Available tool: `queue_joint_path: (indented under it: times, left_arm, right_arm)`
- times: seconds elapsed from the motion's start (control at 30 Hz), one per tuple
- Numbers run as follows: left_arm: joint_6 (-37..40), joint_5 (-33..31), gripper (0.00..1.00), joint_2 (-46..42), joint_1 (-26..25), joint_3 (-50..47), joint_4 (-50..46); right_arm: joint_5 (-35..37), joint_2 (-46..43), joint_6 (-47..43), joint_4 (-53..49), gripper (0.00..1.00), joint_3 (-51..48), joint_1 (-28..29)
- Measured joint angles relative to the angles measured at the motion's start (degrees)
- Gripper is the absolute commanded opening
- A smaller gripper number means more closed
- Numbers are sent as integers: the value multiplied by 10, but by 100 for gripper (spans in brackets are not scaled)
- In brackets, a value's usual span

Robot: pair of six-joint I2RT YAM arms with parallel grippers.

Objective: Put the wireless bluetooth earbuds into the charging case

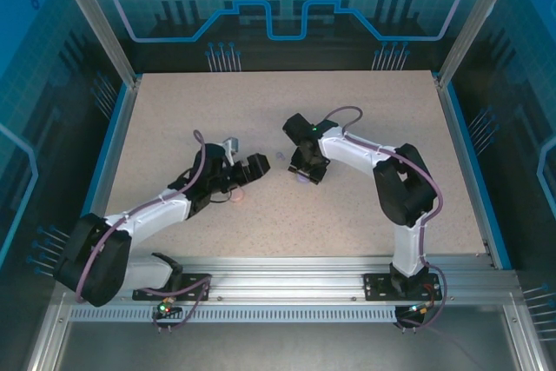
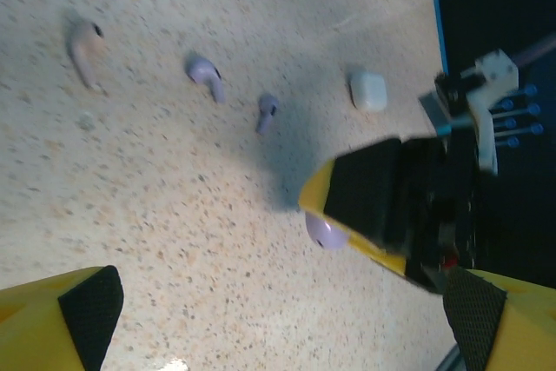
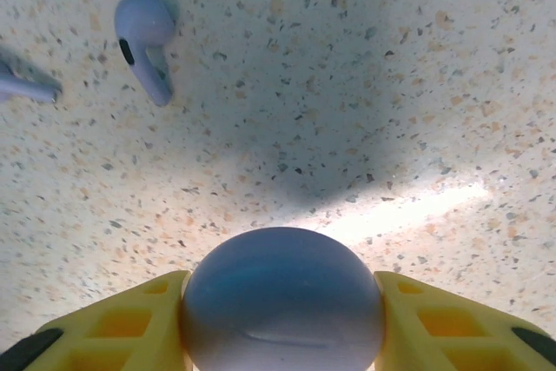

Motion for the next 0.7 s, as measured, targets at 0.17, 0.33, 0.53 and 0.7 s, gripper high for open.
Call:
queue_joint_path:
  times: [0.17, 0.33, 0.53, 0.7]
  left_arm:
    - [-9, 1, 90, 38, -31, -24, 103]
    - [-15, 1, 80, 110, -64, -24, 187]
    - [-30, -4, 66, 174, -83, -25, 265]
    - [-45, -12, 60, 212, -88, -24, 320]
  right_arm:
    - [-17, 0, 38, 11, 43, -3, -9]
    - [-37, 0, 63, 23, 43, -3, -19]
    - [-54, -3, 80, 35, 43, -3, -27]
    - [-68, -16, 89, 46, 43, -3, -28]
